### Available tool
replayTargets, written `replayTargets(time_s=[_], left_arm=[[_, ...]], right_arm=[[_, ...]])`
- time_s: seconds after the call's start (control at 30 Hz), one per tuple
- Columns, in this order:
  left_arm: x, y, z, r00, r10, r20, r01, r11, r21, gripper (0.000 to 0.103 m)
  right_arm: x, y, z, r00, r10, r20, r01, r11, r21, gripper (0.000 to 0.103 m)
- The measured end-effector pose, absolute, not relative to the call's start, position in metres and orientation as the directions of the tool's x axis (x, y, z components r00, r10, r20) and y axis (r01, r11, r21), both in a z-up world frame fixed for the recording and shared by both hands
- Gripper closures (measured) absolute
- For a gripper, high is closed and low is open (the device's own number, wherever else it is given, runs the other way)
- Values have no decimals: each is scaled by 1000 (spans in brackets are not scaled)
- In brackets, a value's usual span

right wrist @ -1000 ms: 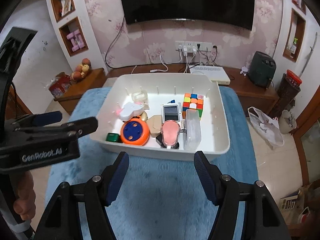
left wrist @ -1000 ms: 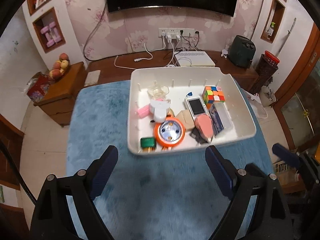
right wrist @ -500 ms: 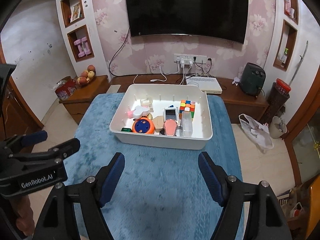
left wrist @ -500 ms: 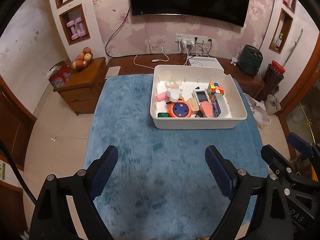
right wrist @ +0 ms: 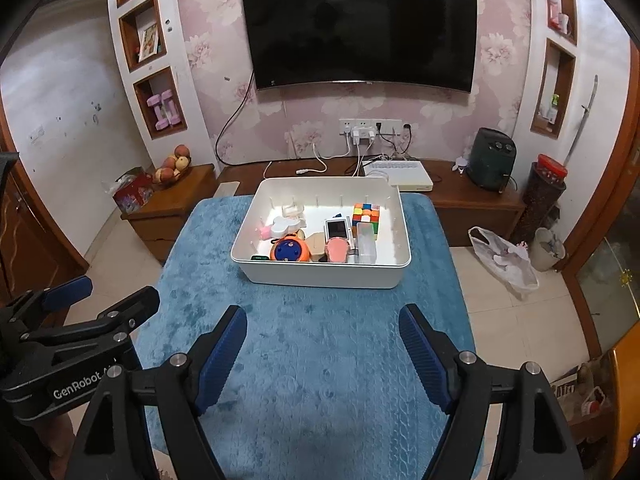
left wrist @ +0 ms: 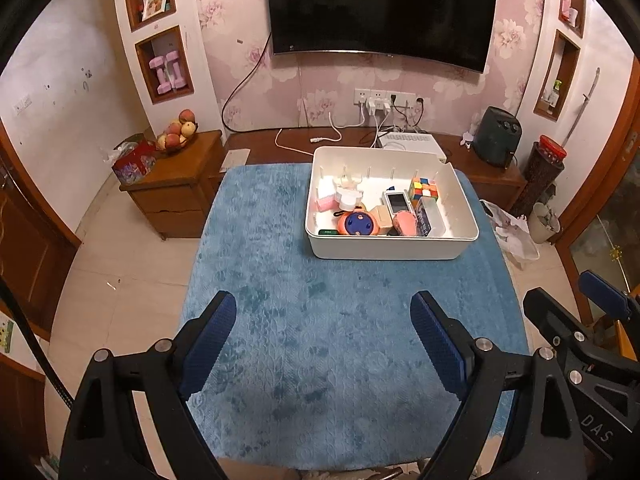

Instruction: Organize rigid objects

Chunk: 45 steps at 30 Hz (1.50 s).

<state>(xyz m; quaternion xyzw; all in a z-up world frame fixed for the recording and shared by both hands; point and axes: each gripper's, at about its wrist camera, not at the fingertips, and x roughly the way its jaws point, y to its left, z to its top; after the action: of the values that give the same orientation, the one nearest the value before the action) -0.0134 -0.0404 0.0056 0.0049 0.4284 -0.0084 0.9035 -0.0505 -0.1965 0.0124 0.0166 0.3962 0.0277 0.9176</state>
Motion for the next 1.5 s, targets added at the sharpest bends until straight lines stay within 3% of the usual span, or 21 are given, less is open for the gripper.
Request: replayTargets(time_s=[1.5], left_arm=[[-36,-43,13,661,-4,-750,16,1000,9,12]], right_arm=[[-79,-195,27,716,64,-695,-52,998,38,24]])
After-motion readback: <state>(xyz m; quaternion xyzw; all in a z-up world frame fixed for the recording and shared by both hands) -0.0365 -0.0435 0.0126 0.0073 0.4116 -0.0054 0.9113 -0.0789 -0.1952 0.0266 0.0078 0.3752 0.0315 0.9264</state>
